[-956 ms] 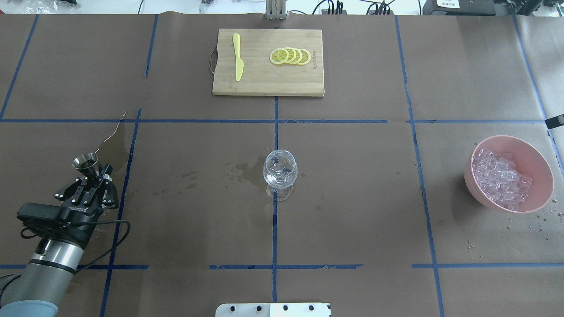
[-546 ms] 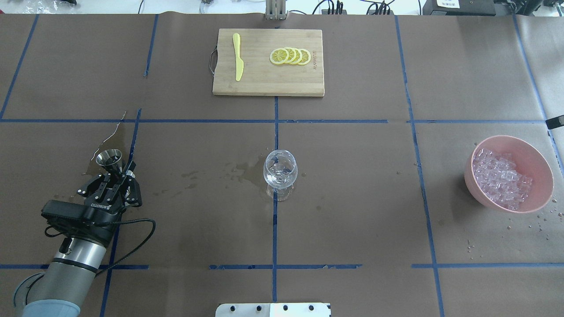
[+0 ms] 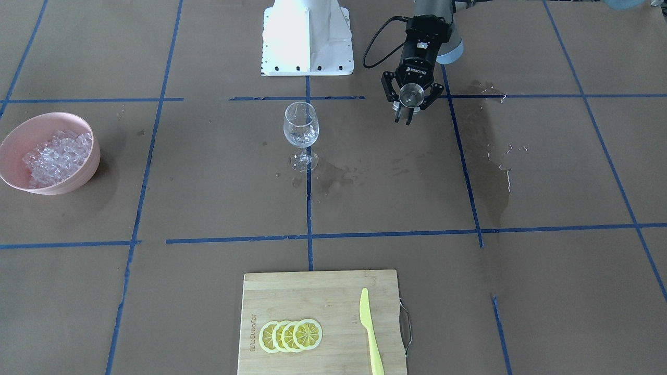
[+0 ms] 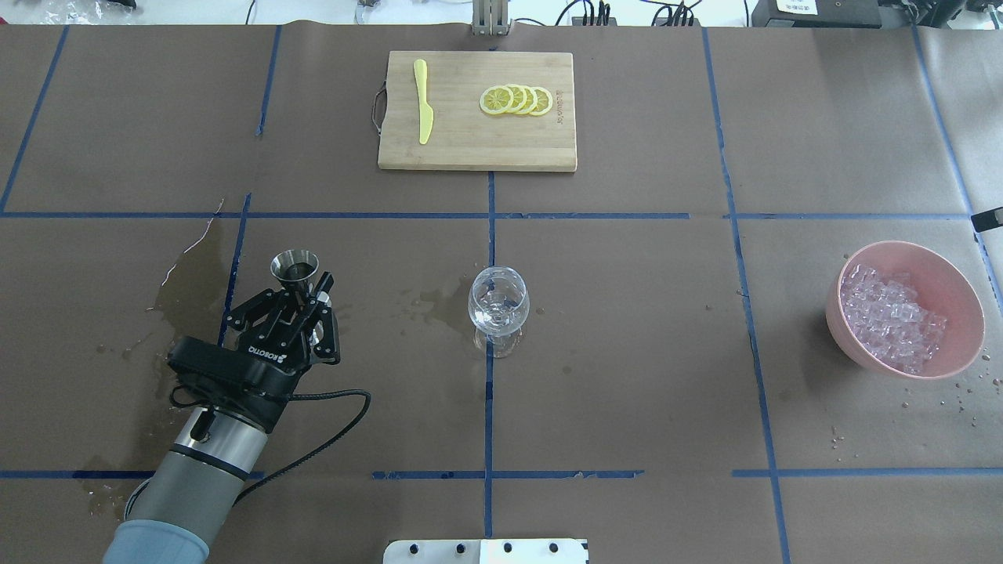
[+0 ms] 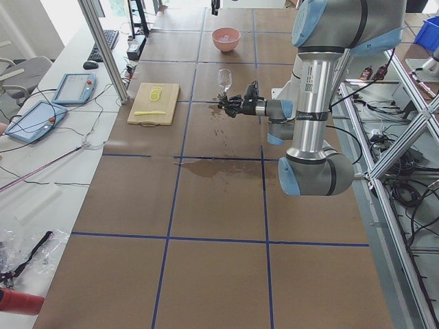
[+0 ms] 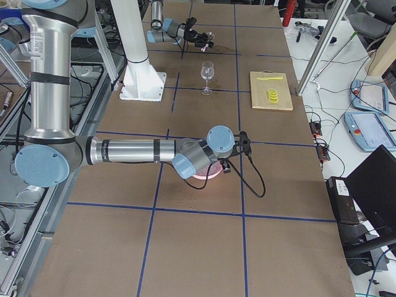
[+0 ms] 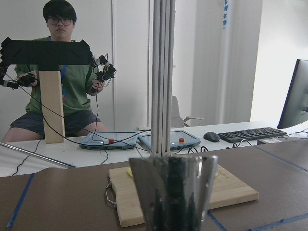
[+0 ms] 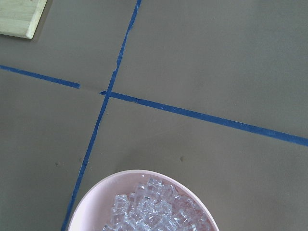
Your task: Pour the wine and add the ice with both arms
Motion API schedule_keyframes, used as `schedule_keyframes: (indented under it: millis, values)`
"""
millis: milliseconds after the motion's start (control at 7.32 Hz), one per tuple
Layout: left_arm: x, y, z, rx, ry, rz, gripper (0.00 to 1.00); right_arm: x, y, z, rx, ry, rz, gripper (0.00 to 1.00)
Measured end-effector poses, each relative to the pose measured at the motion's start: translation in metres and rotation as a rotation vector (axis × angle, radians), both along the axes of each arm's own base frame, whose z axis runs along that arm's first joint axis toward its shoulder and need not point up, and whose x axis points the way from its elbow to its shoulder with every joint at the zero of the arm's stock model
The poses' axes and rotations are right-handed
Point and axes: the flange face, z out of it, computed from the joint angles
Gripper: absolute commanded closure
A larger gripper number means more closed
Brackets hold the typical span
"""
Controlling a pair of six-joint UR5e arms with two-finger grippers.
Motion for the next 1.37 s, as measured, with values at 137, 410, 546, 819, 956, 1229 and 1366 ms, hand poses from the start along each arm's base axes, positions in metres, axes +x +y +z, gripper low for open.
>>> schedule_keyframes:
  millis: [137,410,546,819,956,1229,1366]
  values:
    - [0.007,-0.001,-0.022,0.045,-0.036,0.016,1.00,0.000,0.000,0.000,-0.001,0.001,0.000,0.00]
    - [0.013,-0.007,-0.048,0.126,-0.123,0.026,1.00,0.000,0.000,0.000,0.000,0.001,0.001,0.00]
    - [0.015,-0.013,-0.056,0.158,-0.183,0.033,1.00,0.000,0.000,-0.001,0.000,0.001,0.002,0.00]
    - [0.030,-0.023,-0.077,0.170,-0.320,0.041,1.00,0.000,0.000,-0.001,0.002,0.001,0.002,0.00]
    - [0.036,-0.028,-0.084,0.167,-0.385,0.041,1.00,0.000,0.000,-0.002,0.002,0.001,0.002,0.00]
    - [0.039,-0.036,-0.097,0.192,-0.522,0.038,1.00,0.000,0.000,-0.002,0.005,0.000,0.002,0.00]
    - [0.036,-0.039,-0.104,0.222,-0.601,0.049,1.00,0.000,0.000,-0.003,0.007,0.000,0.002,0.00]
